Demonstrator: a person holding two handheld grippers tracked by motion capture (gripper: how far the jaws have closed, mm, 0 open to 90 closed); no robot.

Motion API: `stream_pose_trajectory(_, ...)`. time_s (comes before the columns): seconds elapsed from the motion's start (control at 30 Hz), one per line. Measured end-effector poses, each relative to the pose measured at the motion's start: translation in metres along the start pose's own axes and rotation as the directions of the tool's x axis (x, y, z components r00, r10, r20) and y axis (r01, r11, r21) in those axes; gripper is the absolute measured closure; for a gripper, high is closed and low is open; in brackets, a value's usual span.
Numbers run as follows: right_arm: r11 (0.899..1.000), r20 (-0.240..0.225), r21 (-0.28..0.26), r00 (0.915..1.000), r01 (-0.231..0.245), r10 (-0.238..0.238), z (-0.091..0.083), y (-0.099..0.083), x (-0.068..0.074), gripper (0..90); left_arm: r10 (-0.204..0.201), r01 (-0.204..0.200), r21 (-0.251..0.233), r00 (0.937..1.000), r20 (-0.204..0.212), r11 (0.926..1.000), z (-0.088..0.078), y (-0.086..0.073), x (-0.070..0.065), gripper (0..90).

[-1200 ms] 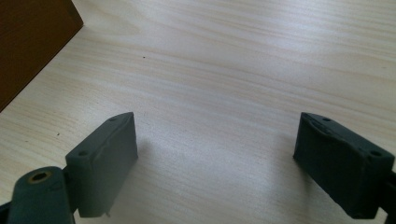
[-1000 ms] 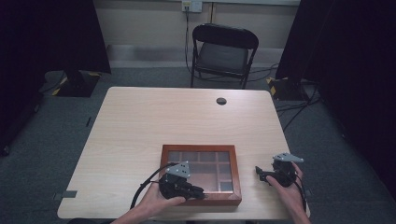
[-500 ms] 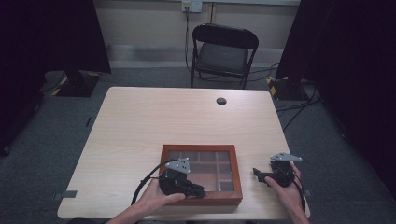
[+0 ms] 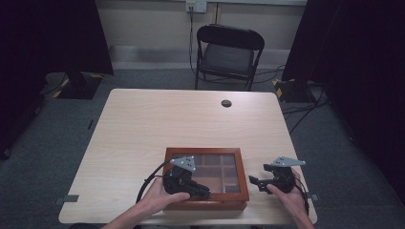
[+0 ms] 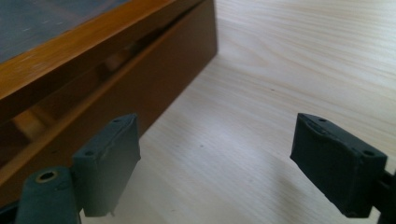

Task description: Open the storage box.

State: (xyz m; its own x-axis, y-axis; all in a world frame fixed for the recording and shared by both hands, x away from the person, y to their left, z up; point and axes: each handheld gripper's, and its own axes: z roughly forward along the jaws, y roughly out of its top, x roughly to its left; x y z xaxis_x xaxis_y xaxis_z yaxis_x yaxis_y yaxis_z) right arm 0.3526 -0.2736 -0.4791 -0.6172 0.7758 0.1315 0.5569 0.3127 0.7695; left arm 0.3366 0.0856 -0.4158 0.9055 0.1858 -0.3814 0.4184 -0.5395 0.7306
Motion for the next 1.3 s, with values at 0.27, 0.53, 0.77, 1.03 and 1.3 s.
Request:
stream_pose_trajectory(0.27,0.998,-0.093,-0.042,0.9945,0.045,-0.048,-0.007,0.006,0.013,14.5,0.006,-0.006,0.008,1.0000,0.002,0.9999,-0.003,0.005,0.000,82.6)
stream_pose_trajectory(0.53,0.996,-0.146,-0.048,0.9862,0.071,-0.077,-0.008,0.010,0.021,15.6,0.024,-0.024,0.004,0.9997,-0.007,0.9997,-0.007,0.010,-0.002,82.6)
stream_pose_trajectory(0.77,0.996,-0.148,-0.066,0.9862,0.065,-0.074,-0.010,0.011,0.022,15.9,0.026,-0.026,0.001,0.9997,-0.005,0.9997,-0.010,0.011,-0.003,82.2)
stream_pose_trajectory(1.03,0.995,-0.142,-0.084,0.9877,0.053,-0.065,-0.011,0.011,0.021,16.0,0.047,-0.047,0.005,0.9986,-0.024,0.9989,-0.013,0.012,-0.005,68.1)
stream_pose_trajectory(1.3,0.994,-0.139,-0.094,0.9882,0.050,-0.063,-0.012,0.012,0.021,16.0,0.046,-0.048,-0.034,0.9980,-0.042,0.9983,-0.022,0.008,-0.007,47.9)
